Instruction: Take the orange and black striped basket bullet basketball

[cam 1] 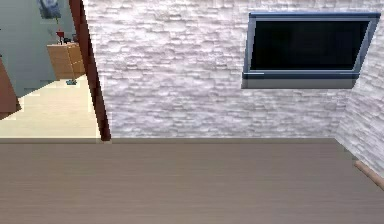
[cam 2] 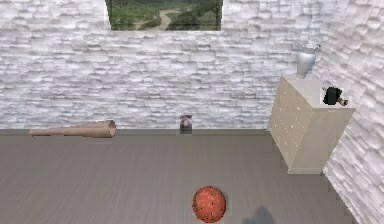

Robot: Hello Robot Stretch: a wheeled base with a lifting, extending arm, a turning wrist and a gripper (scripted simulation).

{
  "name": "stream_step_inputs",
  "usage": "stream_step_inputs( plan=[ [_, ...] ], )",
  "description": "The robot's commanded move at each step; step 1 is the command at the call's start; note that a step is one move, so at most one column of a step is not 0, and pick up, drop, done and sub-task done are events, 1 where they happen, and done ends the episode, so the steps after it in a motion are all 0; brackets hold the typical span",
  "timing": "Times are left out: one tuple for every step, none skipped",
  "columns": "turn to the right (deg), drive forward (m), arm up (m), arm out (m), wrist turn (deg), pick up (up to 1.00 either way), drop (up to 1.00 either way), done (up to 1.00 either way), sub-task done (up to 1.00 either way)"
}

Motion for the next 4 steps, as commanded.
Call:
stream_step_inputs(
  plan=[
    [0.0, 0.00, 0.16, 0.00, 0.0, 0.00, 0.00, 0.00, 0.00],
    [0.0, 0.00, 0.00, 0.50, 0.0, 0.00, 0.00, 0.00, 0.00],
    [0.0, 0.00, 0.00, 0.00, 45.0, 0.00, 0.00, 0.00, 0.00],
    [0.0, 0.00, 0.00, 0.00, 45.0, 0.00, 0.00, 0.00, 0.00]
  ],
)
